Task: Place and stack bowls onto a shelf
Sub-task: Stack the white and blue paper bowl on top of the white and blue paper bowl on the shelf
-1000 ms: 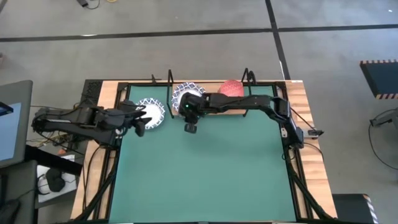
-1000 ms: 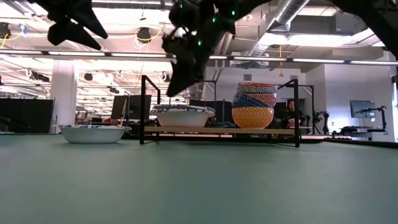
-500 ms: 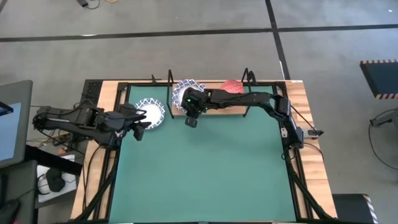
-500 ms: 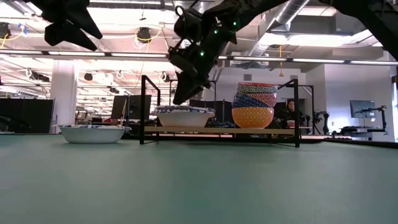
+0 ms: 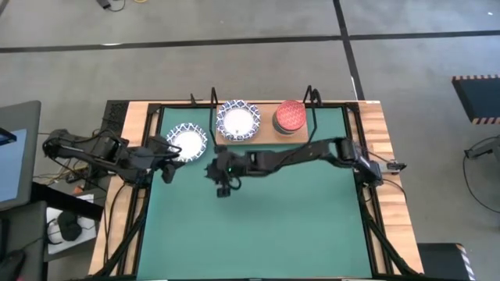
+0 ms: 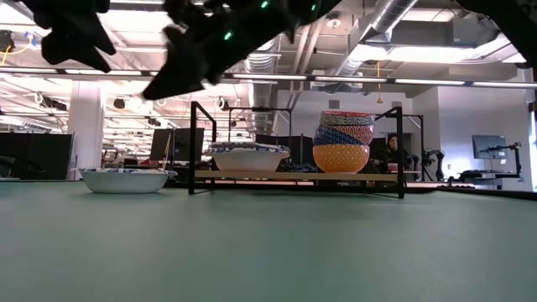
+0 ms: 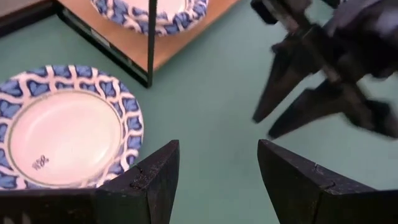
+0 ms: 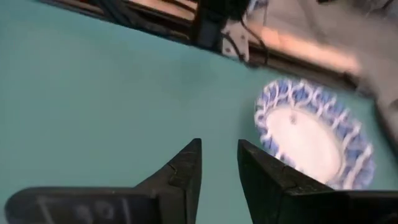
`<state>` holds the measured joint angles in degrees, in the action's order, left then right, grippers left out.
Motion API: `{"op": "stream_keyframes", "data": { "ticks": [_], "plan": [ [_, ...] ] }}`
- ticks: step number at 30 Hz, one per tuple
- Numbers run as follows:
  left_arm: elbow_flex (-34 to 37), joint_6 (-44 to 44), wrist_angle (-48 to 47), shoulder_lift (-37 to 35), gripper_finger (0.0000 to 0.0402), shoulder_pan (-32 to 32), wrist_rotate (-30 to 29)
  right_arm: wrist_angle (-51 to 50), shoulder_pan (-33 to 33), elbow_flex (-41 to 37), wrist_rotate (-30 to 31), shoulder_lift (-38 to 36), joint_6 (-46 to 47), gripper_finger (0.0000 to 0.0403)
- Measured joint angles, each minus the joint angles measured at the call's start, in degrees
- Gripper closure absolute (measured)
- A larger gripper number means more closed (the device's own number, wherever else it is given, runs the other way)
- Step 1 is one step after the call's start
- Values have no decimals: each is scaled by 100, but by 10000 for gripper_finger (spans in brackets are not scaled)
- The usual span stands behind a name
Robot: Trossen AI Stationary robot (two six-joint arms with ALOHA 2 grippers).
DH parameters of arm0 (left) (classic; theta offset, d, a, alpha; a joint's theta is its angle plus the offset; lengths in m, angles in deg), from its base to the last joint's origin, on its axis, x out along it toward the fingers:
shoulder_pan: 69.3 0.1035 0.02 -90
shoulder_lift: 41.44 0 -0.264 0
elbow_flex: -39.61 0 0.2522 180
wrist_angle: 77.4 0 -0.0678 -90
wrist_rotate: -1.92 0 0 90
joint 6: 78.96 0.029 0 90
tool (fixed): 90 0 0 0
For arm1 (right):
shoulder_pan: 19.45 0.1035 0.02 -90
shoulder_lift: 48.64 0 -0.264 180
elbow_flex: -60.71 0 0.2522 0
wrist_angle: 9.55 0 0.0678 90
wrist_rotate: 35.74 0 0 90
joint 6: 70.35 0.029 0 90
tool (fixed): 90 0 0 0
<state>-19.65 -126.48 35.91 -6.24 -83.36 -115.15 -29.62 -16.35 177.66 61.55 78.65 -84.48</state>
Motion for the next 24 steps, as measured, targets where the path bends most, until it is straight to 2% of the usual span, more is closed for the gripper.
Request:
{"op": "stream_keyframes", "data": {
  "ticks": [5, 8, 12, 18, 22, 24],
  "plan": [
    [-136, -145, -311, -56, 200, -139, 131, 645, 131, 265, 515, 661, -840, 235],
    [-263, -142, -510, -63, 200, -160, 117, 624, 119, 828, 647, 1134, -1126, 208],
    [-419, -167, -569, -65, 200, -158, 95, 195, 133, 1726, 1410, 1810, -1916, 184],
    [-627, -175, -933, -65, 200, -158, 128, 58, 29, 2725, 1886, 2489, -2409, 184],
    [-732, -239, -1103, -66, 200, -158, 127, -88, -113, 2932, 1918, 2712, -2493, 191],
    [-739, -249, -1125, -67, 200, -158, 127, -126, -185, 2944, 1721, 2713, -2416, 193]
  ]
}}
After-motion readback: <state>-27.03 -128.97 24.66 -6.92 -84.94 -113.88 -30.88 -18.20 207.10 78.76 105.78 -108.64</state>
